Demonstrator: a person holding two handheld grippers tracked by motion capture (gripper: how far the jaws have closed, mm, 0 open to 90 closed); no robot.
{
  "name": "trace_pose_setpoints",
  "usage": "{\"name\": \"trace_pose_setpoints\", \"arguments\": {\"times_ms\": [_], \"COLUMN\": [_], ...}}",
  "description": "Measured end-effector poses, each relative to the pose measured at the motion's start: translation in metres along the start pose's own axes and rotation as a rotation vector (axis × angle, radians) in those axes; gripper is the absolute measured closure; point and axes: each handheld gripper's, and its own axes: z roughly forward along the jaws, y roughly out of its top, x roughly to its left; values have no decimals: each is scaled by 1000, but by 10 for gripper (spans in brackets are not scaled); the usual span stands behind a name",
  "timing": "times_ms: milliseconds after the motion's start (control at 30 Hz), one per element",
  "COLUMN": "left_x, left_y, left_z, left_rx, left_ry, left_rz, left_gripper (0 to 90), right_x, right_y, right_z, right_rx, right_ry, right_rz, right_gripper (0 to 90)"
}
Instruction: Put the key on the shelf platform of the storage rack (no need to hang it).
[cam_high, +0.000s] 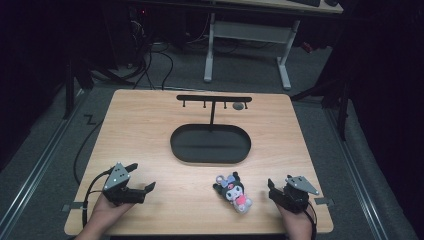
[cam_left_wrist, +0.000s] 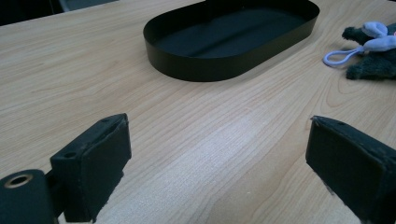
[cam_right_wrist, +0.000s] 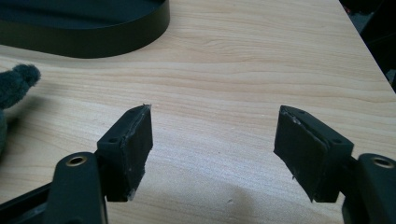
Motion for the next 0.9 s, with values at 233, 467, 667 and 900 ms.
{"name": "trace_pose_setpoints", "arguments": {"times_ms": [233,467,667,900], "left_x": [0,0,-1,-1], "left_y": [0,-1,-1,-1], "left_z": [2,2,2,4], "left_rx": [4,7,15,17], "left_ry": [0,2,-1,-4], "left_rz": [4,0,6,11], "left_gripper": [79,79,79,79], "right_x": [1,1,5,6], "right_y": [-1,0,2,4], "right_z": [0,0,-2,-1], "right_rx": [-2,-12,-44,-31], "right_ry": [12,23,19,21], "right_rz": [-7,3,12,29], "right_gripper": [263,246,207,203]}}
